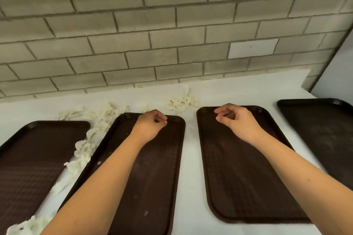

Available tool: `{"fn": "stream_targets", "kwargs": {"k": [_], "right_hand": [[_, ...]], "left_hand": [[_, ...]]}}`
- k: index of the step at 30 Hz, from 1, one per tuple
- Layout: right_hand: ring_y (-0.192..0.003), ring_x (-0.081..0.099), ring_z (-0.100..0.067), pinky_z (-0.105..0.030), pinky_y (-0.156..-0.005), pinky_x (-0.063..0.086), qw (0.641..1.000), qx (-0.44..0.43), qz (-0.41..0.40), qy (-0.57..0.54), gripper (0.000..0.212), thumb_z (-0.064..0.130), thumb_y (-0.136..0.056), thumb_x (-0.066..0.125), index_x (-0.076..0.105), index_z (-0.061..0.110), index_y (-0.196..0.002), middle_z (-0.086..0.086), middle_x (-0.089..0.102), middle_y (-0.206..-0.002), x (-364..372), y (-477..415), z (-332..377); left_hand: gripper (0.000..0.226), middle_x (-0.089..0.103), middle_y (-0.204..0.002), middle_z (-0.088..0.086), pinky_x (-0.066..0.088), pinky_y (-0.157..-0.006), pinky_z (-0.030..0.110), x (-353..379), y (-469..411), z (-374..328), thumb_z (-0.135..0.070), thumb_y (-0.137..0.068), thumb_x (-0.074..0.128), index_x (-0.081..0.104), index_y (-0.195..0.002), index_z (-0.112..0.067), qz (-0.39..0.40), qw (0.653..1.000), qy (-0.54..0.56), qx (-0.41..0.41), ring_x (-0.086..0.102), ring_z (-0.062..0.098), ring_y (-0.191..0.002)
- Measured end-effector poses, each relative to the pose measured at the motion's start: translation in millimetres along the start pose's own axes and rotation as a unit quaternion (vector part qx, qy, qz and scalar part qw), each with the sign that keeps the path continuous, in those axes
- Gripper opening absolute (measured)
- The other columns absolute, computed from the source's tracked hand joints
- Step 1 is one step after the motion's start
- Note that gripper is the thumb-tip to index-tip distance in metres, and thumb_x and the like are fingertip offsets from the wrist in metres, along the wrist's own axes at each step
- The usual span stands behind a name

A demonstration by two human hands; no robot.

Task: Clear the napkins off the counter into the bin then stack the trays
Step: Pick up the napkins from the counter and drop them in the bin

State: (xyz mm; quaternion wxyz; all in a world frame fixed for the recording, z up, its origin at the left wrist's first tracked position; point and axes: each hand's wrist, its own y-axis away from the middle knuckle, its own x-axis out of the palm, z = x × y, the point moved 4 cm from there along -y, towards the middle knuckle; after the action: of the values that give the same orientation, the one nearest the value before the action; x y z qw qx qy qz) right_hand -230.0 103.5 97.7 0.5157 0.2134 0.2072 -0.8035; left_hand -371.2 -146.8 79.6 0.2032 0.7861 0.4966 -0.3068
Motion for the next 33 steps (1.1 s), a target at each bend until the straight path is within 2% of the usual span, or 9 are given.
{"fn": "stream_targets", "kwargs": {"k": [3, 7, 12, 15, 19, 23, 27, 30, 33], "right_hand": [[-0.080, 0.061, -0.008, -0.009, -0.068, 0.041, 0.999, 0.004, 0.031, 0.021, 0.014, 0.021, -0.088, 0.068, 0.069, 0.028, -0.100, 0.011, 0.068, -0.092, 8, -23, -6], [-0.088, 0.058, -0.004, -0.015, -0.074, 0.042, 0.997, 0.030, 0.064, 0.040, 0.016, 0.030, -0.090, 0.064, 0.068, 0.032, -0.106, 0.011, 0.066, -0.101, 34, -63, -21], [-0.116, 0.054, -0.017, -0.034, -0.102, 0.042, 0.987, 0.027, 0.123, 0.101, 0.035, 0.045, -0.092, 0.057, 0.056, 0.038, -0.126, 0.003, 0.055, -0.131, 96, -113, -38], [-0.127, 0.048, -0.022, -0.046, -0.108, 0.033, 0.969, 0.021, 0.149, 0.196, 0.042, 0.050, -0.094, 0.049, 0.047, 0.041, -0.134, 0.000, 0.050, -0.137, 132, -141, -43], [-0.128, 0.045, -0.024, -0.047, -0.106, 0.031, 0.940, 0.007, 0.177, 0.292, 0.043, 0.052, -0.095, 0.041, 0.042, 0.043, -0.137, -0.003, 0.049, -0.134, 159, -164, -49], [-0.111, 0.055, -0.022, -0.040, -0.097, 0.039, 0.924, -0.009, 0.174, 0.340, 0.036, 0.050, -0.093, 0.049, 0.056, 0.031, -0.122, -0.001, 0.048, -0.122, 161, -172, -59], [-0.091, 0.060, -0.019, -0.031, -0.083, 0.047, 0.959, -0.016, 0.155, 0.239, 0.015, 0.033, -0.091, 0.062, 0.059, 0.018, -0.093, 0.001, 0.057, -0.099, 147, -167, -64], [-0.086, 0.060, -0.017, -0.029, -0.073, 0.048, 0.986, 0.038, 0.112, 0.116, 0.016, 0.027, -0.093, 0.060, 0.055, 0.012, -0.094, 0.000, 0.062, -0.095, 126, -160, -66], [-0.072, 0.062, -0.012, -0.026, -0.063, 0.046, 0.993, 0.067, 0.089, 0.045, 0.014, 0.023, -0.096, 0.054, 0.048, 0.011, -0.094, -0.004, 0.068, -0.089, 106, -158, -71]], "left_hand": [[0.009, 0.067, -0.095, -0.011, 0.043, -0.070, 0.015, 10, -24, 11, -0.025, -0.089, 0.066, 0.068, -0.098, -0.025, -0.003, 1.000, -0.003, -0.029, 0.061, 0.006, -0.091], [0.009, 0.065, -0.096, -0.014, 0.044, -0.077, 0.021, 25, -49, 23, -0.026, -0.089, 0.066, 0.067, -0.097, -0.028, -0.005, 0.999, -0.019, -0.041, 0.061, 0.004, -0.091], [0.007, 0.065, -0.094, -0.015, 0.048, -0.078, 0.020, 35, -71, 39, -0.026, -0.089, 0.065, 0.067, -0.095, -0.028, -0.013, 0.999, -0.017, -0.045, 0.061, 0.001, -0.088], [0.007, 0.064, -0.093, -0.015, 0.049, -0.078, 0.021, 40, -82, 48, -0.025, -0.089, 0.065, 0.066, -0.093, -0.030, -0.019, 0.998, -0.018, -0.049, 0.061, 0.001, -0.088], [0.009, 0.064, -0.093, -0.015, 0.047, -0.076, 0.019, 42, -90, 57, -0.022, -0.089, 0.065, 0.067, -0.091, -0.030, -0.025, 0.999, -0.012, -0.042, 0.061, 0.001, -0.087], [0.009, 0.064, -0.093, -0.015, 0.042, -0.070, 0.009, 44, -94, 62, -0.021, -0.089, 0.065, 0.068, -0.093, -0.028, -0.035, 0.999, -0.008, -0.034, 0.061, 0.001, -0.085], [0.009, 0.063, -0.094, -0.014, 0.042, -0.070, 0.009, 47, -101, 62, -0.019, -0.090, 0.065, 0.067, -0.094, -0.027, -0.043, 0.999, -0.003, -0.030, 0.059, 0.001, -0.084], [0.012, 0.058, -0.102, -0.010, 0.046, -0.077, 0.020, 52, -106, 59, -0.020, -0.090, 0.063, 0.066, -0.099, -0.027, -0.053, 0.998, -0.009, -0.021, 0.059, 0.005, -0.090], [0.020, 0.055, -0.112, -0.008, 0.046, -0.078, 0.025, 59, -116, 56, -0.022, -0.091, 0.060, 0.063, -0.110, -0.027, -0.059, 0.997, -0.050, -0.002, 0.055, 0.010, -0.101]]}}
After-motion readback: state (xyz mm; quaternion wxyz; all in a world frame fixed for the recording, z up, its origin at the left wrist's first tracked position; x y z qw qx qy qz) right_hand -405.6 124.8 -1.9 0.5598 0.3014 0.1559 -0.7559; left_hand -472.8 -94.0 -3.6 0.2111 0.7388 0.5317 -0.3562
